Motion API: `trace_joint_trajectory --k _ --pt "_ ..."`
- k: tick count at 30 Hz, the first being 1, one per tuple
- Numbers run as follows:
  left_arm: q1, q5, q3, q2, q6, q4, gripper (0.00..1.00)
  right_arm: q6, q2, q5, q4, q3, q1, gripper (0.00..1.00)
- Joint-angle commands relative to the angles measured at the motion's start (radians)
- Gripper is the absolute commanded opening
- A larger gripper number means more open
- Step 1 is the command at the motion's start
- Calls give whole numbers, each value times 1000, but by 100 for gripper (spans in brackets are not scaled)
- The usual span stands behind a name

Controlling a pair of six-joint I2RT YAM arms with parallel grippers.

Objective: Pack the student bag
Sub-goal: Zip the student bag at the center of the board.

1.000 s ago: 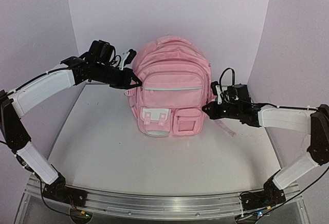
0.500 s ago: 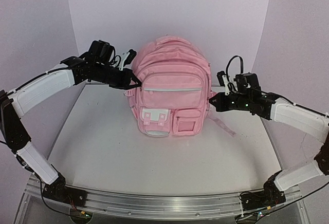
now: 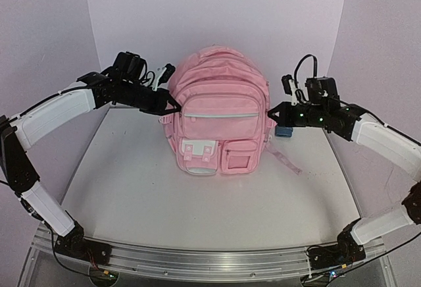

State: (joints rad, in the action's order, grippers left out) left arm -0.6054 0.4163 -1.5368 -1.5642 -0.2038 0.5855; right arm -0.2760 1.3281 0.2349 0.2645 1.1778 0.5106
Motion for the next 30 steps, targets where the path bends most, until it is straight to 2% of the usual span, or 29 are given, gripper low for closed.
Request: trace_joint_trajectory --k 1,13,30 --pt "0 50 -54 39 27 -44 0 -139 -19 68 -72 126 1 0" --pt "-6 53 -131 -51 24 -58 0 -140 85 123 -71 358 51 0" --pt "-74 33 -213 -134 10 -105 1 -102 373 -92 -53 610 322 0"
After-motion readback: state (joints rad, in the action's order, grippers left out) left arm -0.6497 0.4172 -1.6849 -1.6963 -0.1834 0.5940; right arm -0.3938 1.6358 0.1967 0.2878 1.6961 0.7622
